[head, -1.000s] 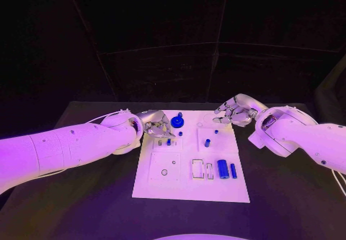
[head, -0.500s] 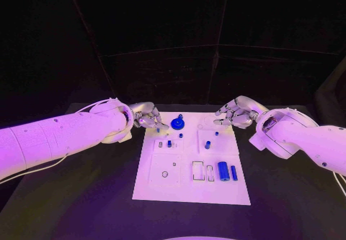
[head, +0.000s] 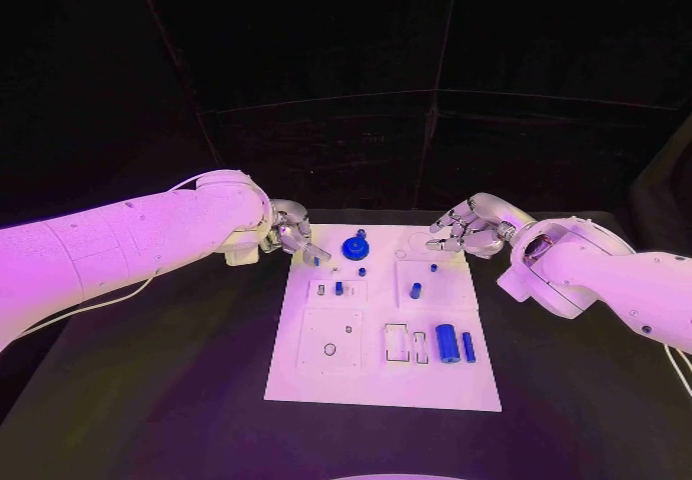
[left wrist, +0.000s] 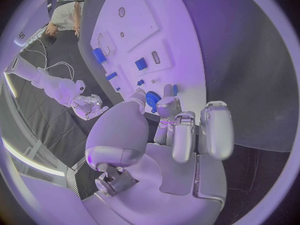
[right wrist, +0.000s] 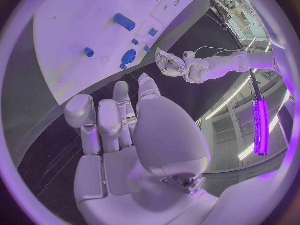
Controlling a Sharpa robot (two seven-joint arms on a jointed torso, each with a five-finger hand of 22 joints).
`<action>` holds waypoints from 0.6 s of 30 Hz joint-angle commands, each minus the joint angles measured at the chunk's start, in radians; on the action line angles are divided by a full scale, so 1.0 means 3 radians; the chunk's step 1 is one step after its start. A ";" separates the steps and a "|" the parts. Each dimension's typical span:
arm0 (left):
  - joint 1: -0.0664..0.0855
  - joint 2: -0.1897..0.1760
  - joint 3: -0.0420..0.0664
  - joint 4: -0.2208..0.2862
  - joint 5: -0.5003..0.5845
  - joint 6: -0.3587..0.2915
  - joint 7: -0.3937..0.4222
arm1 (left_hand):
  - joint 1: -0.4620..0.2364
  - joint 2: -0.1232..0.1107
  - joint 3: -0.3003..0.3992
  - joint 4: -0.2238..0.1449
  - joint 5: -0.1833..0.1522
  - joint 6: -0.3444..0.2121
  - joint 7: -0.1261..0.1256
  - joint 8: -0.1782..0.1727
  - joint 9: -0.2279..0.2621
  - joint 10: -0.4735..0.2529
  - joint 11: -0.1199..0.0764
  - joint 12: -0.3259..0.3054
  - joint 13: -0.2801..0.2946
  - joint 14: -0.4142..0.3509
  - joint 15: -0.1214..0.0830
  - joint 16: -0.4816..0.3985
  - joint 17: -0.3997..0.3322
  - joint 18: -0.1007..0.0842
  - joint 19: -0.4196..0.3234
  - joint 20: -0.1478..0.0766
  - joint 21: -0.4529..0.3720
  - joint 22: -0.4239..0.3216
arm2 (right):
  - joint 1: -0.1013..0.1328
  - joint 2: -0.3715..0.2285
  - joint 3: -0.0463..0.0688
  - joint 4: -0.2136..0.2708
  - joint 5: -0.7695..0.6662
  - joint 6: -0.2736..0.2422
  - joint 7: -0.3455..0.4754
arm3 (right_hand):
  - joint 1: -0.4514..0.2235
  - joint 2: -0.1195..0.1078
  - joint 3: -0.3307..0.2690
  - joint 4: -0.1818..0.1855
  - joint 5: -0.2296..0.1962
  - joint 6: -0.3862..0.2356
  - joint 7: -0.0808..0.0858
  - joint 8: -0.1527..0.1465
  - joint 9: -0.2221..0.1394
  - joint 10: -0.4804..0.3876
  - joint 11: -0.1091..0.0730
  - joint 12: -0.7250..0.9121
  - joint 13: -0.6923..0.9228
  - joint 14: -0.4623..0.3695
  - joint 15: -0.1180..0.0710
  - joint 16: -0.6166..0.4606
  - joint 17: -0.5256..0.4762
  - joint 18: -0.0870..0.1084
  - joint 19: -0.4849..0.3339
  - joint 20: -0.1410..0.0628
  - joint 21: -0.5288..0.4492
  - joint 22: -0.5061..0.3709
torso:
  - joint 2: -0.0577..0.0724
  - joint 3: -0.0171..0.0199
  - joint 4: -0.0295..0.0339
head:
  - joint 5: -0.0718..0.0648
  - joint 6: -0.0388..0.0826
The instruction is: Assemble the parts on the task board
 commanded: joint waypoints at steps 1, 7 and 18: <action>0.0011 0.0078 0.0003 -0.0127 -0.0105 0.0307 -0.0362 | 0.0047 0.0009 -0.0034 0.0003 0.0014 -0.0034 0.0008 0.0024 0.0013 -0.0028 -0.0007 -0.0012 -0.0002 0.0346 -0.0018 0.0011 0.0878 -0.0002 -0.0009 -0.0012 -0.0018 0.0015 | 0.0006 0.0007 0.0001 0.0001 0.0007 0.0016 0.0013 | -0.0032 0.0006 -0.0004 0.0008 0.0013 -0.0027 -0.0005 0.0021 0.0001 -0.0006 0.0010 0.0007 0.0004 0.0005 -0.0014 -0.0017 0.0003 0.0032 -0.0011 0.0003 -0.0014 0.0002 | -0.0001 0.0003 0.0005 | 0.0011 0.0000; 0.0004 0.0262 0.0002 -0.0383 -0.0148 0.0264 -0.0421 | 0.0071 0.0025 -0.0052 0.0010 0.0014 -0.0046 0.0009 0.0038 0.0027 -0.0028 -0.0006 -0.0006 0.0003 0.0346 -0.0017 0.0011 0.0878 -0.0002 -0.0008 -0.0011 -0.0020 0.0015 | 0.0006 0.0022 0.0001 -0.0003 0.0007 0.0013 0.0015 | -0.0032 0.0006 -0.0004 0.0008 0.0013 -0.0027 -0.0005 0.0021 0.0001 -0.0006 0.0010 0.0007 0.0004 0.0005 -0.0014 -0.0017 0.0003 0.0032 -0.0011 0.0003 -0.0014 0.0002 | -0.0001 0.0002 -0.0003 | 0.0031 0.0001; -0.0014 0.0422 0.0003 -0.0553 -0.0158 0.0259 -0.0404 | 0.0094 0.0044 -0.0072 0.0018 0.0015 -0.0057 0.0009 0.0056 0.0043 -0.0025 -0.0006 0.0005 0.0013 0.0346 -0.0016 0.0011 0.0878 -0.0005 -0.0001 -0.0009 -0.0011 0.0029 | 0.0006 0.0041 0.0002 -0.0010 0.0007 0.0010 0.0020 | -0.0032 0.0009 -0.0007 0.0011 0.0017 -0.0026 -0.0006 0.0024 0.0001 -0.0008 0.0009 0.0006 0.0000 0.0006 -0.0014 -0.0018 0.0004 0.0033 -0.0011 0.0003 -0.0017 -0.0001 | -0.0001 0.0000 0.0005 | 0.0020 -0.0007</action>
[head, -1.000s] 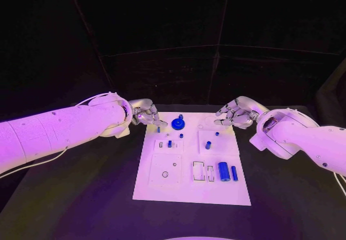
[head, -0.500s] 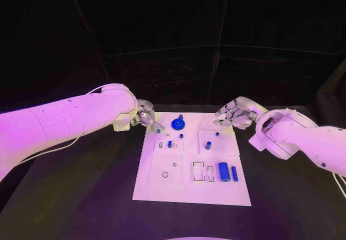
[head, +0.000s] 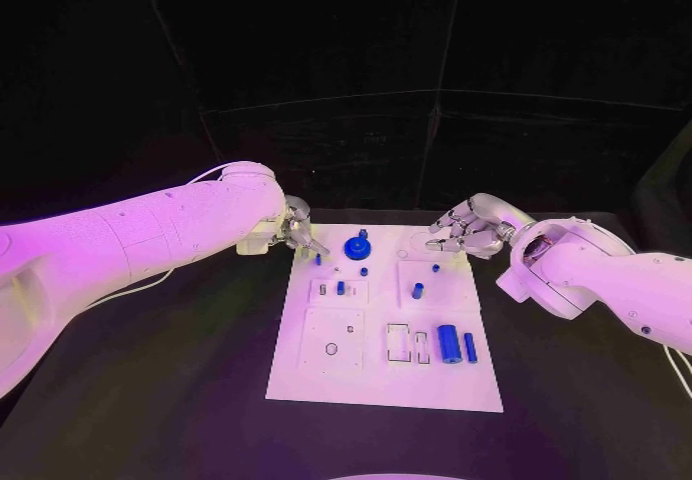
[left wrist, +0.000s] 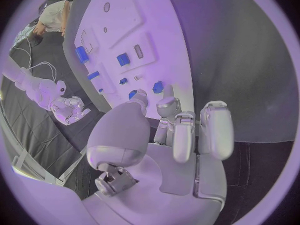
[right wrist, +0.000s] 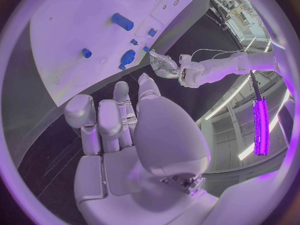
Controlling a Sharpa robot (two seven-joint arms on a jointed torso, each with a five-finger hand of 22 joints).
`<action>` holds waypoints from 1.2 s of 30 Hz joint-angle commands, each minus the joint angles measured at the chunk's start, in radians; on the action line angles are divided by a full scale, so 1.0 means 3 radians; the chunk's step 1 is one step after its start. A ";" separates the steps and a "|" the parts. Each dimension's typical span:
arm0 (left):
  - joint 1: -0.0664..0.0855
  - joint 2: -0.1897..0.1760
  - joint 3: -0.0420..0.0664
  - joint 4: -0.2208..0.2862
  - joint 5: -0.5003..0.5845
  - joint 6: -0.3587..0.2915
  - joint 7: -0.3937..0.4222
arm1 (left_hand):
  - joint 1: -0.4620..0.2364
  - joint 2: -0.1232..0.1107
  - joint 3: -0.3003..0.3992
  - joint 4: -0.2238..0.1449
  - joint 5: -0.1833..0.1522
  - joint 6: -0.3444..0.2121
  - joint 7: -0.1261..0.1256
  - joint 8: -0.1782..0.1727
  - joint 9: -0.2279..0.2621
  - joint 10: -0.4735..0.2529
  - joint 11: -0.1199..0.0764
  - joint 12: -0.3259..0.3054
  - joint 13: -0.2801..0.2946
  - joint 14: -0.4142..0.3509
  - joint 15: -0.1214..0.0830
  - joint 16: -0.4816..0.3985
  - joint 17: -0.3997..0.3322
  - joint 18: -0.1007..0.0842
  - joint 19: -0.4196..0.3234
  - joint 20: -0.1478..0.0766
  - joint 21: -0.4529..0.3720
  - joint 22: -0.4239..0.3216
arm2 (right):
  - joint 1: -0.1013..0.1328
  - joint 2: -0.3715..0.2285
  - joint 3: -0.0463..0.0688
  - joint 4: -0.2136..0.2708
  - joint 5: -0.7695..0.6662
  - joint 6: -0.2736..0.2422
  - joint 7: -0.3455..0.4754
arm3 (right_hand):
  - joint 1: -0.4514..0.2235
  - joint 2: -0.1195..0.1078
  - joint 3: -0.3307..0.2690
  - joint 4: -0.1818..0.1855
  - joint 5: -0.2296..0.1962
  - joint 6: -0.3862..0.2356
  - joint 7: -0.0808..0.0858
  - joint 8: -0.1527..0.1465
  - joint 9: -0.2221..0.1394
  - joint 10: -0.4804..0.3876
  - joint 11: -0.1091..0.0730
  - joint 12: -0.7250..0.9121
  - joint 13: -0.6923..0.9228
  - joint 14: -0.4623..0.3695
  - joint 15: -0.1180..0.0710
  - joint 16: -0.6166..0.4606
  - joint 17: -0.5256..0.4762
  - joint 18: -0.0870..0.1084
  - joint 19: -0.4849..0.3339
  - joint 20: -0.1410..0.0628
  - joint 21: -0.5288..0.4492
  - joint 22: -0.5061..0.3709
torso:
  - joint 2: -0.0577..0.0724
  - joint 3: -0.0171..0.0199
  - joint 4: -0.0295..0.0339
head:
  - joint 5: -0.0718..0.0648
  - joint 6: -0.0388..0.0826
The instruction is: Assemble the parts on the task board
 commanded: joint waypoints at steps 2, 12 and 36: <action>-0.0012 0.0050 0.0004 -0.0067 -0.0041 0.0065 -0.0044 | 0.0032 0.0004 -0.0026 0.0003 0.0015 -0.0024 -0.0002 0.0024 0.0007 -0.0013 0.0006 0.0007 0.0004 0.0346 -0.0016 0.0011 0.0878 -0.0005 -0.0001 -0.0009 -0.0012 0.0029 | 0.0006 0.0012 0.0002 0.0000 0.0005 0.0008 0.0021 | -0.0032 0.0009 -0.0007 0.0011 0.0017 -0.0026 -0.0006 0.0012 0.0001 -0.0008 0.0009 0.0006 0.0000 0.0006 -0.0014 -0.0018 0.0004 0.0033 -0.0011 0.0003 -0.0017 -0.0001 | -0.0002 -0.0001 0.0007 | -0.0003 -0.0005; -0.0054 0.0131 0.0004 -0.0174 -0.0041 0.0101 -0.0021 | 0.0058 0.0012 -0.0043 0.0001 0.0015 -0.0030 -0.0003 0.0040 0.0022 -0.0014 0.0006 0.0010 0.0006 0.0346 -0.0015 0.0011 0.0878 -0.0006 0.0002 -0.0008 -0.0010 0.0033 | 0.0006 0.0028 0.0002 -0.0008 0.0005 0.0010 0.0025 | -0.0032 0.0009 -0.0007 0.0011 0.0017 -0.0026 -0.0006 0.0012 0.0001 -0.0008 0.0009 0.0006 0.0000 0.0006 -0.0014 -0.0018 0.0004 0.0033 -0.0011 0.0003 -0.0017 -0.0001 | -0.0005 -0.0001 0.0005 | 0.0000 -0.0018; -0.0086 0.0225 0.0007 -0.0272 -0.0039 -0.0102 0.0042 | 0.0203 0.0082 -0.0072 -0.0042 0.0016 -0.0068 -0.0003 0.0100 0.0079 -0.0014 0.0005 0.0029 0.0019 0.0346 -0.0015 0.0011 0.0878 -0.0006 0.0006 -0.0007 -0.0011 0.0040 | 0.0006 0.0059 0.0002 -0.0027 0.0005 0.0016 0.0029 | -0.0032 0.0009 -0.0007 0.0011 0.0017 -0.0026 -0.0006 0.0012 0.0001 -0.0008 0.0009 0.0006 0.0000 0.0006 -0.0014 -0.0018 0.0004 0.0033 -0.0011 0.0003 -0.0017 -0.0001 | -0.0004 0.0001 0.0009 | -0.0018 -0.0025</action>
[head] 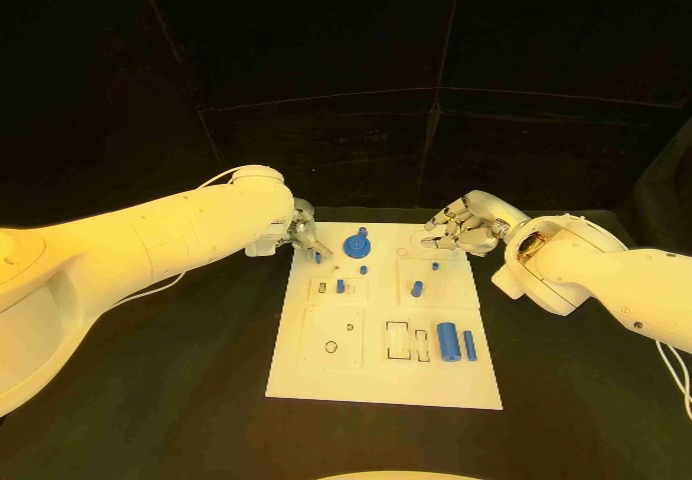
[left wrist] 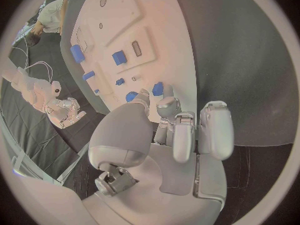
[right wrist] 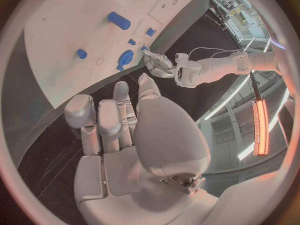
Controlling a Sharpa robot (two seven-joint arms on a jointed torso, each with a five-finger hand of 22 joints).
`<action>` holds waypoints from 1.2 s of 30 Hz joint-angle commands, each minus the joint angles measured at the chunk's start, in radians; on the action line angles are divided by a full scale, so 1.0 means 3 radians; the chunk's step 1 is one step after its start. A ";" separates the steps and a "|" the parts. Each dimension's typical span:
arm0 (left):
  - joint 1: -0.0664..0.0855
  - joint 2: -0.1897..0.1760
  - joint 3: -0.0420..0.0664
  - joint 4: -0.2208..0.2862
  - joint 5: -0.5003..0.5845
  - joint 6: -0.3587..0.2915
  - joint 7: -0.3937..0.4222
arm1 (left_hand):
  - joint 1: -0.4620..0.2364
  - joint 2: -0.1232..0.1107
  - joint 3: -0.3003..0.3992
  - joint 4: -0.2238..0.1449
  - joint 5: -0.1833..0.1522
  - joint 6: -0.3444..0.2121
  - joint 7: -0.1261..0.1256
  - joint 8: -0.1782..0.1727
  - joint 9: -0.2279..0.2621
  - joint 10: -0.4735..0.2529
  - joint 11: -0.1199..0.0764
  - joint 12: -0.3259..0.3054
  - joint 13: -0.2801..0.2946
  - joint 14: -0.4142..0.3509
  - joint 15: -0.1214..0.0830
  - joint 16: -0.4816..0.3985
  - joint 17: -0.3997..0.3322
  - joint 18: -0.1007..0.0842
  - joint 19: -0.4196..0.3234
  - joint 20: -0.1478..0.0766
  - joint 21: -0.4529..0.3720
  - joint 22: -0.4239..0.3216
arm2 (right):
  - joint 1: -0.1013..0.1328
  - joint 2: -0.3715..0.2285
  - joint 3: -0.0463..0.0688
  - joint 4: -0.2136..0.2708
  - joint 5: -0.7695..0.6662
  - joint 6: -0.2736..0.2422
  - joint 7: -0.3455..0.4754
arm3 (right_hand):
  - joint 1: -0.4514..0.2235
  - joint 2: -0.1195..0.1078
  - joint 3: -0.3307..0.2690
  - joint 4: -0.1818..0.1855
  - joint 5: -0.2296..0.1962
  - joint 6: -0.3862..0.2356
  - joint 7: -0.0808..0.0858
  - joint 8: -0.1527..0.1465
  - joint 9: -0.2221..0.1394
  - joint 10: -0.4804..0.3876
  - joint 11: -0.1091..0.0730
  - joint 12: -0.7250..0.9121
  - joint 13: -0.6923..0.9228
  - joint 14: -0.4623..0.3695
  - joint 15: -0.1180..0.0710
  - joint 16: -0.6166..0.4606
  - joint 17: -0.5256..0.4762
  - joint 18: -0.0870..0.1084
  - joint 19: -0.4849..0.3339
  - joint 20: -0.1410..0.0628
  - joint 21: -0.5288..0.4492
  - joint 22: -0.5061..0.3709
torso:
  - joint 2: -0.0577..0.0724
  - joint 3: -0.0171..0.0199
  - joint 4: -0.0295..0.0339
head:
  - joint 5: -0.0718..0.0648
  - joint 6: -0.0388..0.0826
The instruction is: Assemble the parts on the task board
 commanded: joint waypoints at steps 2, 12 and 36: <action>0.0004 0.0022 0.0004 -0.0018 -0.0015 -0.0086 0.0032 | 0.0030 0.0009 -0.0008 -0.0014 0.0016 -0.0019 -0.0003 0.0010 0.0003 -0.0014 0.0005 0.0013 0.0006 0.0346 -0.0016 0.0011 0.0878 -0.0006 0.0006 -0.0007 -0.0011 0.0040 | 0.0006 0.0012 0.0002 -0.0004 0.0004 0.0014 0.0026 | -0.0032 0.0009 -0.0007 0.0011 0.0017 -0.0026 -0.0005 0.0011 0.0001 -0.0008 0.0009 0.0006 -0.0001 0.0006 -0.0014 -0.0018 0.0003 0.0033 -0.0011 0.0003 -0.0018 -0.0002 | 0.0001 0.0001 0.0004 | -0.0005 -0.0002; 0.0003 0.0061 0.0006 -0.0063 -0.0015 -0.0079 0.0021 | 0.0054 0.0021 -0.0014 -0.0023 0.0016 -0.0017 -0.0007 0.0029 0.0018 -0.0014 0.0002 0.0014 0.0005 0.0346 -0.0017 0.0011 0.0878 -0.0006 0.0006 -0.0008 -0.0013 0.0040 | 0.0006 0.0025 0.0002 -0.0013 0.0004 0.0019 0.0027 | -0.0032 0.0009 -0.0007 0.0011 0.0017 -0.0026 -0.0005 0.0011 0.0001 -0.0008 0.0009 0.0006 -0.0001 0.0006 -0.0014 -0.0018 0.0003 0.0033 -0.0011 0.0003 -0.0018 -0.0002 | -0.0001 0.0002 -0.0001 | -0.0006 -0.0005; 0.0002 0.0076 0.0006 -0.0080 -0.0015 0.0037 0.0006 | 0.0172 0.0053 -0.0014 -0.0094 0.0015 -0.0045 -0.0008 0.0073 0.0064 -0.0016 0.0000 0.0019 0.0006 0.0346 -0.0019 0.0011 0.0878 -0.0006 0.0006 -0.0010 -0.0017 0.0042 | 0.0006 0.0023 0.0002 -0.0011 0.0004 0.0034 0.0025 | -0.0028 0.0011 -0.0009 0.0013 0.0022 -0.0027 -0.0006 0.0013 0.0001 -0.0006 0.0008 0.0015 0.0005 0.0006 -0.0015 -0.0023 0.0001 0.0033 -0.0010 0.0003 -0.0021 -0.0003 | 0.0000 0.0000 0.0005 | -0.0019 -0.0010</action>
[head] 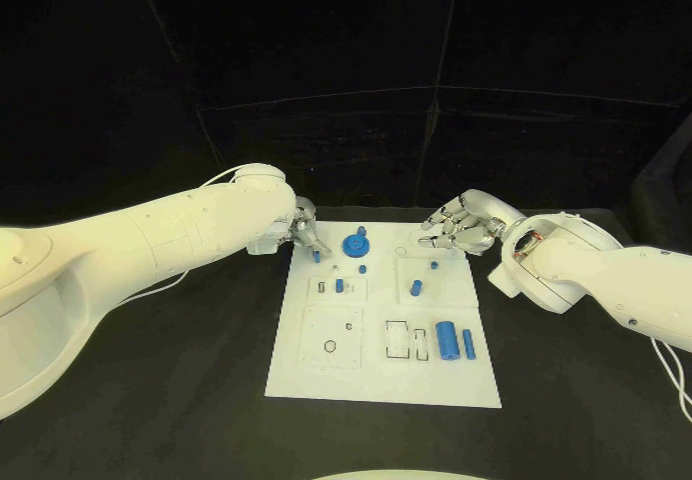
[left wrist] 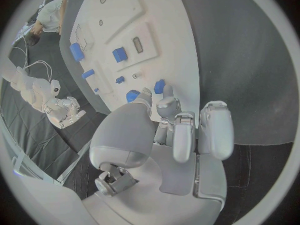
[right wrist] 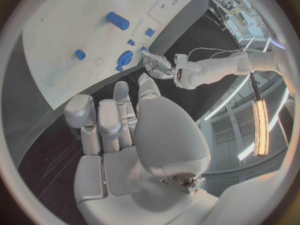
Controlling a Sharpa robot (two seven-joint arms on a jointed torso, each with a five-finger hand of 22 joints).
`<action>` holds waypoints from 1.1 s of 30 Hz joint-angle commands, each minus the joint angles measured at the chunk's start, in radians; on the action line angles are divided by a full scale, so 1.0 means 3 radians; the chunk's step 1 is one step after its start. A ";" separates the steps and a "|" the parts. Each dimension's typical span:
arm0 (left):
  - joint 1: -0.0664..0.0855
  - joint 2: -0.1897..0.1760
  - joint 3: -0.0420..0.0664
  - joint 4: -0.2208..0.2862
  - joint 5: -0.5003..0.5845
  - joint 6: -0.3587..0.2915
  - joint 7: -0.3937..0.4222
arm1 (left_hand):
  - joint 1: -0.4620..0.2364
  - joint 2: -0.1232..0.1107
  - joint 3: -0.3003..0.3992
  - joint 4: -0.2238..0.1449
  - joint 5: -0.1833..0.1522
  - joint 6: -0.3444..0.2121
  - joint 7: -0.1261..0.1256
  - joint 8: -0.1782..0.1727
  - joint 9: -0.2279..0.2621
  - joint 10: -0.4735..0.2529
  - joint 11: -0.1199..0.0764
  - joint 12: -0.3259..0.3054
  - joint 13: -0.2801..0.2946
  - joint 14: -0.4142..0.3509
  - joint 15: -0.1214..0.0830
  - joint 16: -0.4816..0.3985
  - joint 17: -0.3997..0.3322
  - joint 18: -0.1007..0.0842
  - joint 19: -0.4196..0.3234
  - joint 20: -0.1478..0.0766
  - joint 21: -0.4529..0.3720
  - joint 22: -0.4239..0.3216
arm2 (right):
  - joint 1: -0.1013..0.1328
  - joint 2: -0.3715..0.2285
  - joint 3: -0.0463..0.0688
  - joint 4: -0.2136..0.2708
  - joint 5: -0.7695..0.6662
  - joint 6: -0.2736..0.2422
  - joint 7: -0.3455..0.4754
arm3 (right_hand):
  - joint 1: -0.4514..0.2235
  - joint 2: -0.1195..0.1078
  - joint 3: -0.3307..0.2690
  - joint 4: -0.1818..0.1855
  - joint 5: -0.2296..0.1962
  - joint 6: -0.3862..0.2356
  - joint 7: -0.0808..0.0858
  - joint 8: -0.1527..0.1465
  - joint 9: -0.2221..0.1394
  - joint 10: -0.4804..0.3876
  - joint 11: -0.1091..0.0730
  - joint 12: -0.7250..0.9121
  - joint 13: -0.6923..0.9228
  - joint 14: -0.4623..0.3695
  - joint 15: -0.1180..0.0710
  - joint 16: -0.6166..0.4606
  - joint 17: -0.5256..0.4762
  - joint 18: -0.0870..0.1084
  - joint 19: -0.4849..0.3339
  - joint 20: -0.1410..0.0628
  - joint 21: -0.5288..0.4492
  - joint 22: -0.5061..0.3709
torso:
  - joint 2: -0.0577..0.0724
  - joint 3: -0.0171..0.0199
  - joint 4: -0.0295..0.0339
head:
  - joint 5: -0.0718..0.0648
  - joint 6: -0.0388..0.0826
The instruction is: Assemble the parts on the task board
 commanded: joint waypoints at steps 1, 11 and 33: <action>0.0005 0.0005 0.0003 -0.0002 -0.0013 0.0025 0.0012 | 0.0037 0.0012 0.0001 -0.0028 0.0016 -0.0020 -0.0009 0.0026 0.0008 -0.0014 -0.0001 0.0021 0.0010 0.0346 -0.0020 0.0011 0.0878 -0.0006 0.0006 -0.0010 -0.0017 0.0041 | 0.0006 0.0001 0.0002 0.0006 0.0004 0.0017 0.0024 | -0.0028 0.0011 -0.0009 0.0013 0.0022 -0.0027 -0.0006 0.0013 0.0001 -0.0006 0.0008 0.0015 0.0004 0.0006 -0.0015 -0.0008 0.0000 0.0033 -0.0010 0.0003 -0.0021 -0.0003 | 0.0001 0.0000 0.0003 | -0.0004 0.0000; 0.0003 0.0006 0.0003 0.0002 0.0079 0.0001 0.0063 | 0.0336 0.0197 0.0174 -0.0220 0.0019 -0.0026 -0.0045 0.0079 0.0060 0.0002 -0.0033 0.0035 0.0024 0.0346 -0.0040 0.0011 0.0878 -0.0007 0.0010 -0.0023 -0.0015 0.0054 | 0.0006 0.0005 0.0002 0.0003 0.0004 0.0017 0.0029 | -0.0028 0.0011 -0.0009 0.0013 0.0022 -0.0027 -0.0006 0.0013 0.0001 -0.0006 0.0008 0.0015 0.0004 0.0006 -0.0015 -0.0008 0.0000 0.0033 -0.0010 0.0003 -0.0021 -0.0003 | 0.0001 0.0000 0.0001 | 0.0000 -0.0006; 0.0018 -0.0265 0.0009 0.0409 0.0457 -0.0318 0.0108 | 0.0679 0.0264 0.0749 -0.0646 0.0013 -0.0097 -0.0065 0.0140 0.0164 0.0019 -0.0053 -0.0018 -0.0007 0.0346 -0.0055 0.0011 0.0878 -0.0013 0.0013 -0.0050 -0.0011 0.0078 | 0.0006 -0.0006 0.0002 -0.0008 0.0015 0.0015 0.0039 | -0.0025 0.0014 -0.0012 0.0014 0.0025 -0.0027 -0.0007 0.0015 0.0002 -0.0005 0.0008 0.0023 0.0009 0.0007 -0.0015 -0.0012 -0.0001 0.0033 -0.0010 0.0003 -0.0024 -0.0006 | -0.0017 0.0004 0.0024 | 0.0011 -0.0013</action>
